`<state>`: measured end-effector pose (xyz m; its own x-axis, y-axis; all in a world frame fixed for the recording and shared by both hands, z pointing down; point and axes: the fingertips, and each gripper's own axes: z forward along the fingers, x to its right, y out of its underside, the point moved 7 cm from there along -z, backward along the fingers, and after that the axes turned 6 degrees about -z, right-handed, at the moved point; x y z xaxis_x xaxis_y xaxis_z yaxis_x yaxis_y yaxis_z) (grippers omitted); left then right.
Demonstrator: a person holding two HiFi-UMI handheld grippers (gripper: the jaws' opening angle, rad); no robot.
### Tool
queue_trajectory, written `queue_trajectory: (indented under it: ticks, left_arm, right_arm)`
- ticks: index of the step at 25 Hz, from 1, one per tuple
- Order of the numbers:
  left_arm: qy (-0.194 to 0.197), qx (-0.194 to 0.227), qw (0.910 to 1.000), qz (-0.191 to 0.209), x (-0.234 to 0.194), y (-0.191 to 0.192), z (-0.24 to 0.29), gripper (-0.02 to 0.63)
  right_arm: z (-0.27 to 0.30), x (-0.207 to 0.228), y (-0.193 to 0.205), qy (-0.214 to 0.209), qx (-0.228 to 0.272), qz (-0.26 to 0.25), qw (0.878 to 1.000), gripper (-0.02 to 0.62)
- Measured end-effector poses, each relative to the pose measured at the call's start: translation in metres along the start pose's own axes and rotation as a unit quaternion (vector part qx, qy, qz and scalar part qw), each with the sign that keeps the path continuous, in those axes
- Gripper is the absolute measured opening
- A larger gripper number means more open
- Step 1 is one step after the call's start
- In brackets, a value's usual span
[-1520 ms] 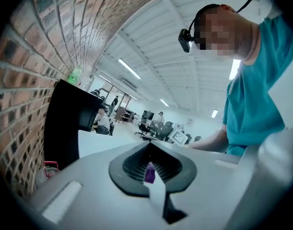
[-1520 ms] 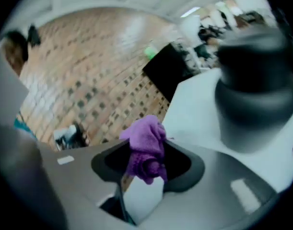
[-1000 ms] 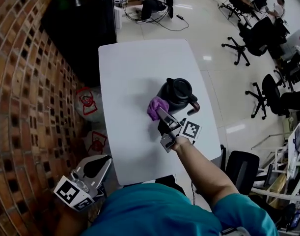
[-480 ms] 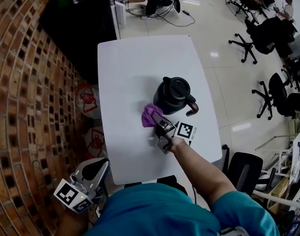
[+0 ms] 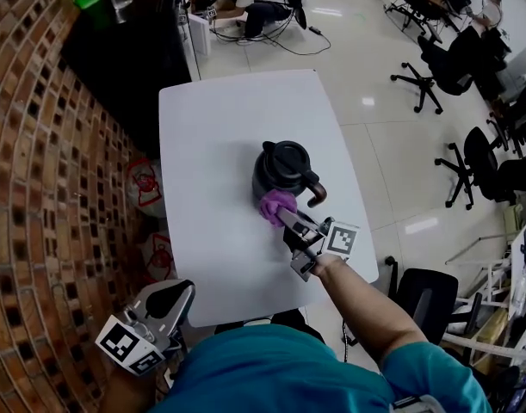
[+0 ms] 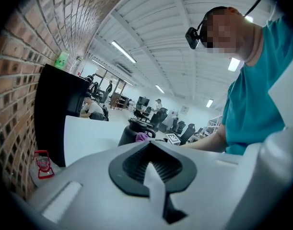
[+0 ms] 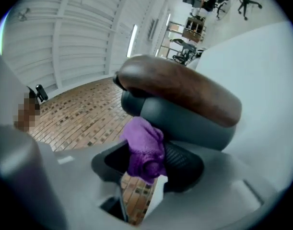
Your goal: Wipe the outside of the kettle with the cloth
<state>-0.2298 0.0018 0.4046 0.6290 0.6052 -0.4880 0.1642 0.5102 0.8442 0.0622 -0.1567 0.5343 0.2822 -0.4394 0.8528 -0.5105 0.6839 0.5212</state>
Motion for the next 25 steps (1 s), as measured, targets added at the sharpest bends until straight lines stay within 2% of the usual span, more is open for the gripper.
queue_trajectory:
  ticks: [3, 7, 8, 10, 12, 15, 17, 20, 22, 25]
  left_arm:
    - [-0.005, -0.003, 1.0000, -0.006, 0.002, 0.004, 0.004, 0.000]
    - [-0.008, -0.009, 0.9999, -0.010, 0.006, 0.010, 0.006, 0.000]
    - [-0.010, -0.010, 0.9998, -0.011, 0.007, 0.011, 0.006, 0.000]
    - [-0.014, -0.011, 0.9997, -0.015, 0.007, 0.013, 0.005, 0.000]
    - [-0.019, -0.009, 0.9996, -0.021, 0.007, 0.015, 0.004, 0.000]
    - [-0.018, -0.006, 0.9995, -0.024, 0.009, 0.015, 0.005, 0.000]
    - [-0.013, -0.003, 0.9997, -0.019, 0.012, 0.012, 0.007, 0.000]
    - [-0.008, -0.002, 0.9998, -0.016, 0.014, 0.009, 0.009, 0.000]
    - [-0.009, -0.005, 0.9998, -0.017, 0.013, 0.009, 0.010, 0.000]
    - [-0.010, -0.015, 0.9996, -0.021, 0.011, 0.013, 0.014, 0.000]
  right_arm:
    - [0.005, 0.016, 0.011, 0.002, -0.016, 0.004, 1.000, 0.186]
    - [0.001, 0.045, 0.029, 0.041, -0.036, 0.027, 0.998, 0.186]
    - [-0.001, 0.050, 0.032, 0.056, -0.042, 0.033, 0.997, 0.186]
    - [-0.010, 0.060, 0.036, 0.113, -0.065, 0.045, 0.990, 0.186]
    - [-0.013, 0.065, 0.036, 0.136, -0.081, 0.044, 0.986, 0.186]
    - [-0.020, 0.047, 0.031, 0.123, -0.065, 0.053, 0.989, 0.184]
    - [-0.024, 0.020, 0.022, 0.087, -0.028, 0.058, 0.994, 0.184]
    - [-0.029, -0.005, -0.001, 0.047, 0.017, 0.004, 0.999, 0.184]
    - [-0.032, 0.004, -0.006, 0.049, 0.024, -0.010, 0.998, 0.184]
    - [-0.036, 0.037, 0.003, 0.073, 0.016, 0.008, 0.997, 0.184]
